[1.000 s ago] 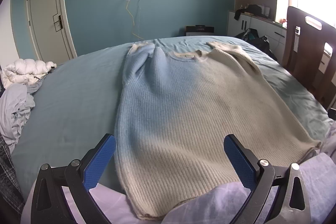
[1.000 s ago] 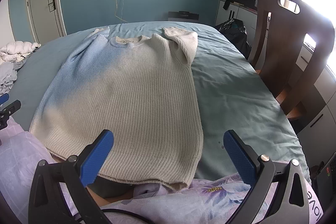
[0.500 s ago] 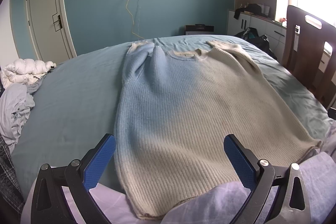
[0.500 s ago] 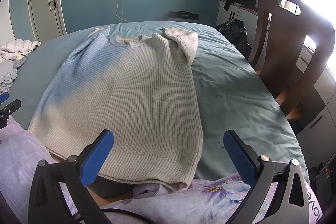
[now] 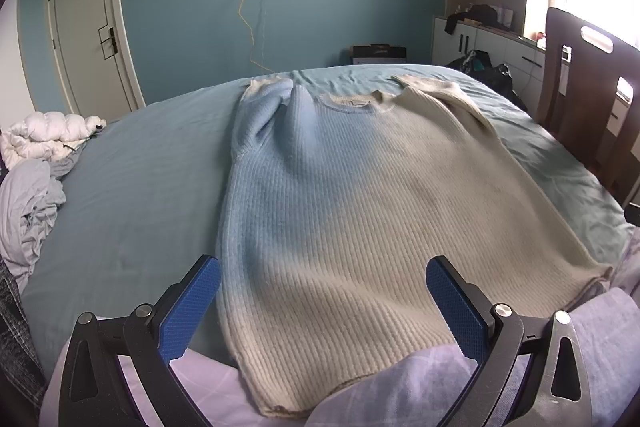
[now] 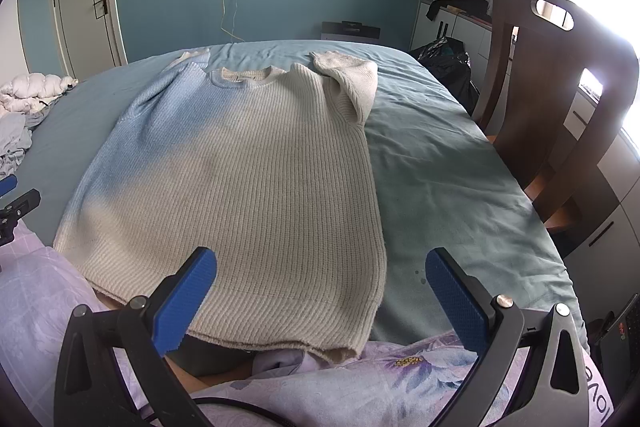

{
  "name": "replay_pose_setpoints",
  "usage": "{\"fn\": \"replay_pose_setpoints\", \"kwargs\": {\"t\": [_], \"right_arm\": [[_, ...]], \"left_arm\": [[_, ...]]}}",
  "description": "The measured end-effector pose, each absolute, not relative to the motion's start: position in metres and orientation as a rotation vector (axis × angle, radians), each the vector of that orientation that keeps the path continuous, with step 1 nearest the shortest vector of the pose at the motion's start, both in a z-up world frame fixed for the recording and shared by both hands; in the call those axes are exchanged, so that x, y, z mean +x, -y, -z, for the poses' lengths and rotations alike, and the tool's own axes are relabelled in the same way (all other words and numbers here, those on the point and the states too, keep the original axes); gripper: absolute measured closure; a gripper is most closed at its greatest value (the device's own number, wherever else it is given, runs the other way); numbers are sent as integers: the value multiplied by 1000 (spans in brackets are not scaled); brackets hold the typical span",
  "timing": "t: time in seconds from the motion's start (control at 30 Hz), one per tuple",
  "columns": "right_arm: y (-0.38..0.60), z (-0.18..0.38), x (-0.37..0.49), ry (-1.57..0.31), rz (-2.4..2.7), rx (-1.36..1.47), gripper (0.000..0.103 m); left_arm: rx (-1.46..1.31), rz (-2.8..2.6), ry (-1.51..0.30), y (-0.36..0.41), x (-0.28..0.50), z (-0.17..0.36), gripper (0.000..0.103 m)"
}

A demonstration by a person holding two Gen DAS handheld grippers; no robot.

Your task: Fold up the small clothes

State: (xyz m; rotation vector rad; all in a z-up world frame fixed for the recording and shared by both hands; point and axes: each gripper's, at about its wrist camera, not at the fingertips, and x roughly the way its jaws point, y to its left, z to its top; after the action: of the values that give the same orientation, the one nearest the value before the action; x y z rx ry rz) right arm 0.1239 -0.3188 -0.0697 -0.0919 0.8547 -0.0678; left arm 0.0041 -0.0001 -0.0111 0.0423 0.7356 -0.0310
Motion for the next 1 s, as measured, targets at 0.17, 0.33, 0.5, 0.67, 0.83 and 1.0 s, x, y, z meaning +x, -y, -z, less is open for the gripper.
{"fn": "replay_pose_setpoints", "kwargs": {"t": [0.17, 0.33, 0.5, 0.67, 0.83, 1.0], "right_arm": [[319, 70, 124, -855, 69, -93, 1], [318, 70, 124, -854, 69, -93, 1], [318, 68, 124, -854, 67, -98, 1], [318, 65, 121, -843, 67, -105, 1], [314, 63, 120, -831, 67, -117, 1], [316, 64, 122, -837, 65, -97, 1]], "left_arm": [[43, 31, -735, 0, 5, 11, 0], [44, 31, -735, 0, 4, 11, 0], [45, 30, -736, 0, 5, 10, 0], [51, 28, -729, 1, 4, 10, 0], [46, 49, -739, 0, 12, 1, 0], [54, 46, -747, 3, 36, -12, 0]]}}
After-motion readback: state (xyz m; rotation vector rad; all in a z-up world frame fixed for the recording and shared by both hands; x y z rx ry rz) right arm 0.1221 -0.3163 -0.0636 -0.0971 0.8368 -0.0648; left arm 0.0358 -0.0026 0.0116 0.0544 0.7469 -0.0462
